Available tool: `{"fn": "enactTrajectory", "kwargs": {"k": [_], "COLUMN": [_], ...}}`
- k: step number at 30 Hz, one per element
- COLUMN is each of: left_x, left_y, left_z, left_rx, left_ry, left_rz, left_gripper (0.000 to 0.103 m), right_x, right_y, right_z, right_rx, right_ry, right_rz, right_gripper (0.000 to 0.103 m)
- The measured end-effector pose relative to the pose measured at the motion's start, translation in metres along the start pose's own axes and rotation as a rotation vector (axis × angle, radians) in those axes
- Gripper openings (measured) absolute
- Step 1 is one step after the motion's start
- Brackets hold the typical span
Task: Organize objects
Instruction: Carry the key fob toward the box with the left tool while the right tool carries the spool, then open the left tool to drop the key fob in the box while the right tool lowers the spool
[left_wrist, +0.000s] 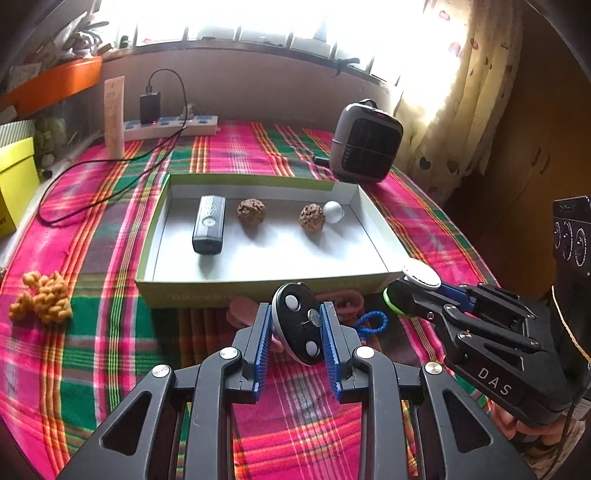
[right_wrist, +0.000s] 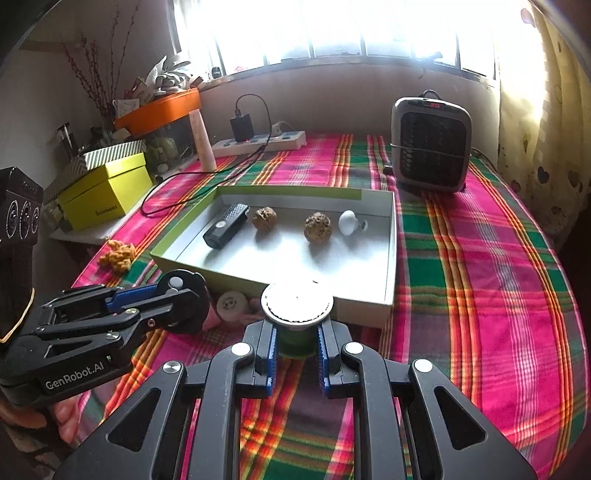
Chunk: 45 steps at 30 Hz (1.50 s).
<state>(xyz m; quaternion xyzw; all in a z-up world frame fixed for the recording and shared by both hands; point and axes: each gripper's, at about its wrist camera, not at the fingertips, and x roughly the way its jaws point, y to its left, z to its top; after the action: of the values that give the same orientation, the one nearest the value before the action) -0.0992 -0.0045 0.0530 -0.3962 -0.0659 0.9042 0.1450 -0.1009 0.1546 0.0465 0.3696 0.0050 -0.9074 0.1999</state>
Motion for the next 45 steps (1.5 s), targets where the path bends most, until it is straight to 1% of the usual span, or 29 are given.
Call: {"fn": "enactTrajectory", "kwargs": {"k": [6, 14, 24, 27, 35, 45], "left_x": [0.003, 0.009, 0.02, 0.024, 0.04, 0.055], "left_y": [0.002, 0.004, 0.015, 0.021, 0.036, 0.046], "left_z": [0.011, 0.019, 0.032, 0.037, 0.044, 0.044], "left_rx": [0.001, -0.001, -0.021, -0.027, -0.048, -0.056], "left_ry": [-0.009, -0.01, -0.016, -0.016, 0.002, 0.03], "left_rz": [0.0, -0.001, 0.011, 0.019, 0.041, 0.063], "left_gripper": [0.024, 0.024, 0.024, 0.024, 0.024, 0.024], "right_x": [0.004, 0.008, 0.026, 0.033, 0.051, 0.076], "right_y": [0.0, -0.002, -0.004, -0.006, -0.007, -0.005], "right_z": [0.011, 0.017, 0.028, 0.033, 0.043, 0.051], "right_rx": [-0.004, -0.009, -0.012, 0.0, -0.002, -0.001], "right_ry": [-0.011, -0.012, -0.002, 0.006, 0.021, 0.06], "right_rz": [0.002, 0.005, 0.009, 0.026, 0.039, 0.072], "right_gripper": [0.018, 0.018, 0.018, 0.018, 0.018, 0.018]}}
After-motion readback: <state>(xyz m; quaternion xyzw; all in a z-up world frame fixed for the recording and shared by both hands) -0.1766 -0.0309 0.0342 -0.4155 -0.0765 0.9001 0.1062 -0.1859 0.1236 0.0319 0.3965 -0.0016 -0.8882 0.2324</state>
